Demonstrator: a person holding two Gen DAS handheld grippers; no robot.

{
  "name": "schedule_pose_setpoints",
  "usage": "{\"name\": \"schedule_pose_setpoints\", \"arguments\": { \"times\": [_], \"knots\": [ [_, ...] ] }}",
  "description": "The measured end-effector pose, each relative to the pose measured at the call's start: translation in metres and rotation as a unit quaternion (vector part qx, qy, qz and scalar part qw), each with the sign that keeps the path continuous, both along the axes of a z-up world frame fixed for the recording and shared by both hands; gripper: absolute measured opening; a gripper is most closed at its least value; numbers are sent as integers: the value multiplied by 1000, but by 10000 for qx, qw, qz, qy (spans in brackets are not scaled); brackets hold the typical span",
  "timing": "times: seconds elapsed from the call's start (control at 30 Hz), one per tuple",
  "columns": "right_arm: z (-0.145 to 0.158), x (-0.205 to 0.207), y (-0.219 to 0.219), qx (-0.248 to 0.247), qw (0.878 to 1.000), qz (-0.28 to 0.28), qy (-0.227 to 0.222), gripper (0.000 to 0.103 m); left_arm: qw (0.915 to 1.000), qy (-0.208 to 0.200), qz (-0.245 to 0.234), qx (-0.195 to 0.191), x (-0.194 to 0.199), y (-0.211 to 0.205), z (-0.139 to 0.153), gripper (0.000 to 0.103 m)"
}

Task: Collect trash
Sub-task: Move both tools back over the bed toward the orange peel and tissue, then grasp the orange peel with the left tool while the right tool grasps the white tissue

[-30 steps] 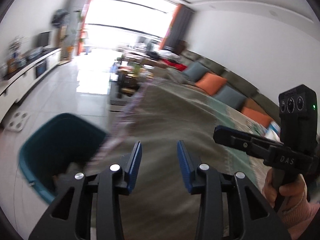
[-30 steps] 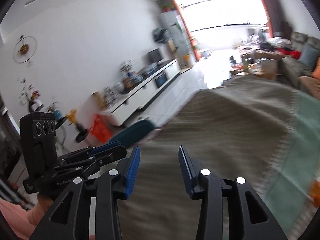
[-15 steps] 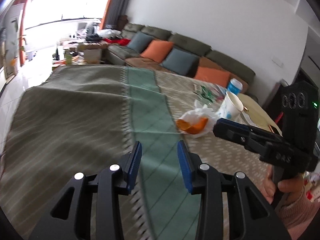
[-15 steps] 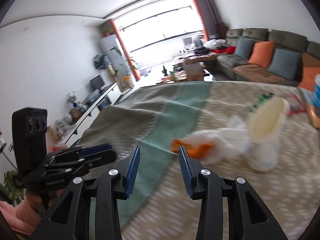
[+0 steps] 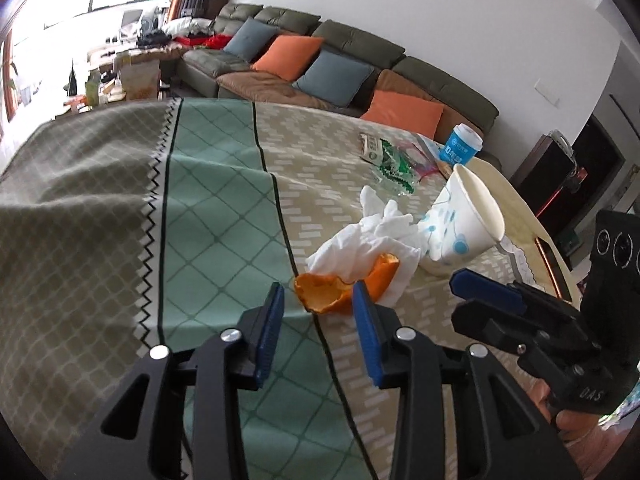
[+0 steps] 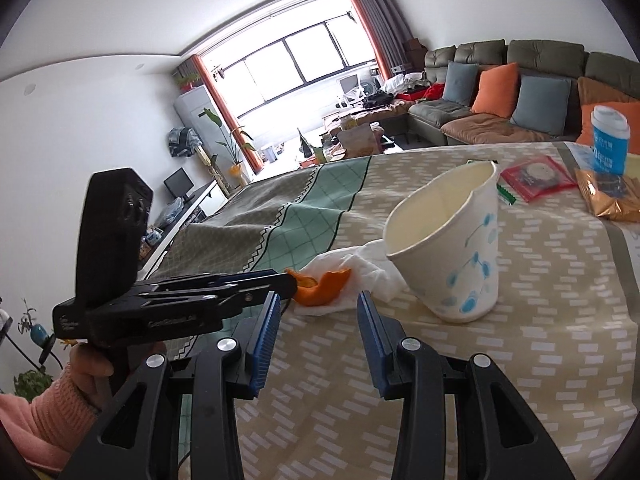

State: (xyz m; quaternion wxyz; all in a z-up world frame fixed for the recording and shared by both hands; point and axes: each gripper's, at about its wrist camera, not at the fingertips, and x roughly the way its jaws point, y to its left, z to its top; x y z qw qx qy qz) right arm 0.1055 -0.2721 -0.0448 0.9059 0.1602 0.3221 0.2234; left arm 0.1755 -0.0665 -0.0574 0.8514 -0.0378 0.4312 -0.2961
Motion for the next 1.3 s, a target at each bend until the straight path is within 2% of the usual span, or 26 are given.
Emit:
{"name": "schedule_pose_setpoints", "arguments": {
  "times": [0.07,0.13,0.17,0.53,0.57,0.6,0.63,0.73,0.87,0.9,1.0,1.1,1.3],
  "knots": [
    [-1,0,-1,-6,10000,15,9,41,10000,2,15,-40,-1,1,-1,22],
    [-1,3,1,-31,10000,26,44,41,10000,-73,15,-63,-4,4,1,9],
    [-2,4,1,-43,10000,27,61,41,9999,-99,18,-90,-7,6,2,7],
    [-5,14,13,-251,9994,14,216,41,9976,-343,11,-600,-39,43,21,6],
    [-5,14,13,-250,9995,6,212,41,9978,-320,9,-586,-38,43,21,10],
    [-4,14,13,-250,9995,2,208,41,9981,-197,-22,-592,-33,41,19,26],
    [-4,13,13,-251,9995,-9,203,41,9982,-173,-26,-575,-31,39,18,37],
    [-5,13,12,-230,9995,-37,218,41,9991,-191,-110,-373,-21,26,14,39],
    [-6,12,10,-203,9995,-33,241,41,9996,103,-131,-249,0,11,-1,39],
    [-7,12,10,-195,9995,-31,251,41,9996,145,-128,-216,4,8,-4,37],
    [-8,12,8,-151,9995,-23,271,41,9990,229,-255,-304,8,6,-7,19],
    [-8,13,8,-133,9995,-8,296,41,9993,70,-261,-259,1,7,-4,13],
    [-7,14,10,-231,9993,-28,292,41,9983,-113,-229,-524,-22,25,9,9]
  ]
}}
